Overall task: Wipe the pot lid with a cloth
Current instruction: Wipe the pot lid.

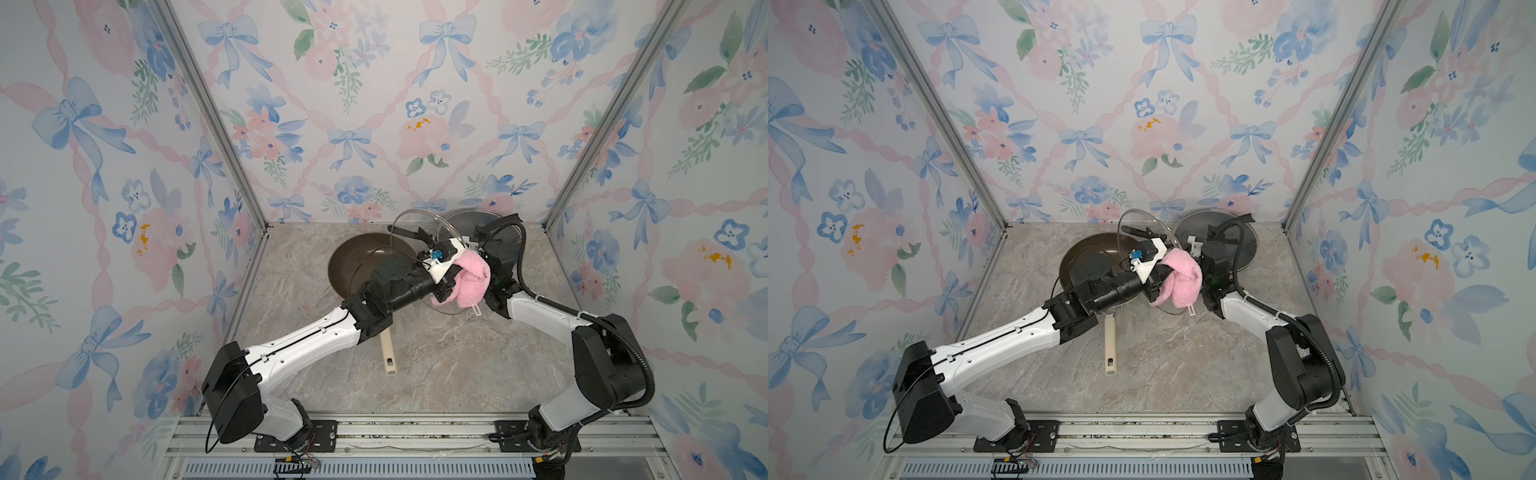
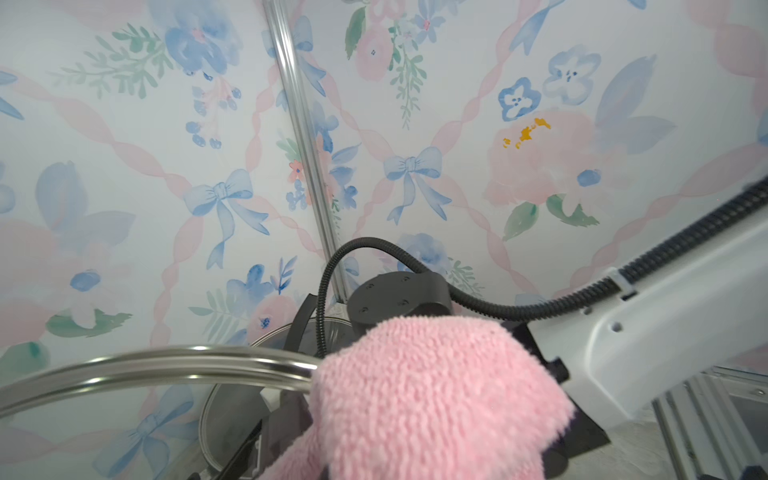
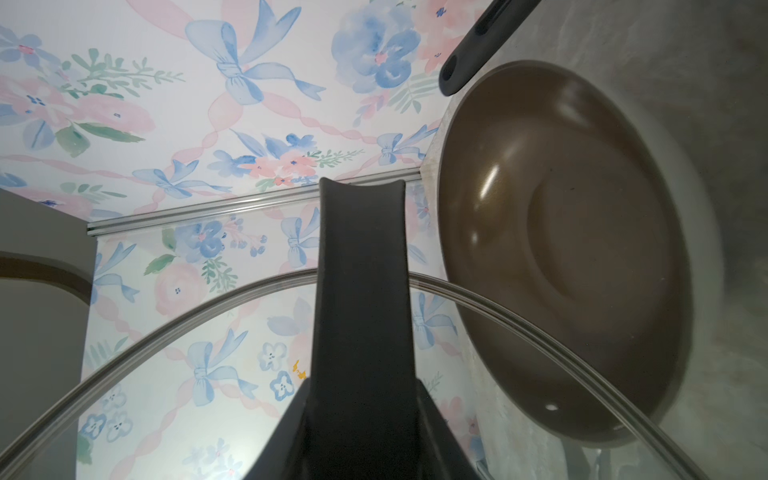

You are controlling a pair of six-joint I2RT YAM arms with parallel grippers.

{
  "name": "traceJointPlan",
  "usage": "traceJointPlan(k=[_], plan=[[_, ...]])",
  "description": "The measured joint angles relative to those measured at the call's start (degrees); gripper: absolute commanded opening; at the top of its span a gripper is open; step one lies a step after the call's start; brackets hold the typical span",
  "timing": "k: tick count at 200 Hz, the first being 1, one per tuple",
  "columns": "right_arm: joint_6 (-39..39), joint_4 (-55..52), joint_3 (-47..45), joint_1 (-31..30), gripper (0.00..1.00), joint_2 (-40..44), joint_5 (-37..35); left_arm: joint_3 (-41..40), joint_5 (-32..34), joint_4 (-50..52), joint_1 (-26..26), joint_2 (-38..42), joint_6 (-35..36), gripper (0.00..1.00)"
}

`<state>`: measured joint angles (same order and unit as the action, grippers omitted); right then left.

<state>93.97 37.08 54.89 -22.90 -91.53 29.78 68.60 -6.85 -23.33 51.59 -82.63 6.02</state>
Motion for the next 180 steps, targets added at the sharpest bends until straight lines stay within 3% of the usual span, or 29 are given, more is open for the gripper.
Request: traceJointPlan(k=[38, 70, 90, 138, 180], plan=[[5.7, 4.9, 3.0, -0.2, 0.19, -0.6, 1.6, 6.3, 4.9, -6.7, -8.3, -5.1, 0.4, 0.07], [8.6, 7.5, 5.4, -0.2, 0.19, -0.6, 1.5, 8.6, 8.0, -10.3, -17.6, -8.3, -8.0, 0.08], [10.7, 10.2, 7.6, -0.2, 0.19, -2.0, 1.5, 7.3, 9.3, -11.5, -20.3, -9.0, -11.0, 0.08], [15.9, 19.4, 17.0, 0.2, 0.18, -11.0, 1.1, -4.1, 9.8, -13.8, -17.8, -8.1, -15.0, 0.07], [18.9, 23.2, 23.2, 1.0, 0.16, -16.9, 1.8, -7.8, 7.5, -11.0, -6.5, -7.1, -13.1, 0.07]])
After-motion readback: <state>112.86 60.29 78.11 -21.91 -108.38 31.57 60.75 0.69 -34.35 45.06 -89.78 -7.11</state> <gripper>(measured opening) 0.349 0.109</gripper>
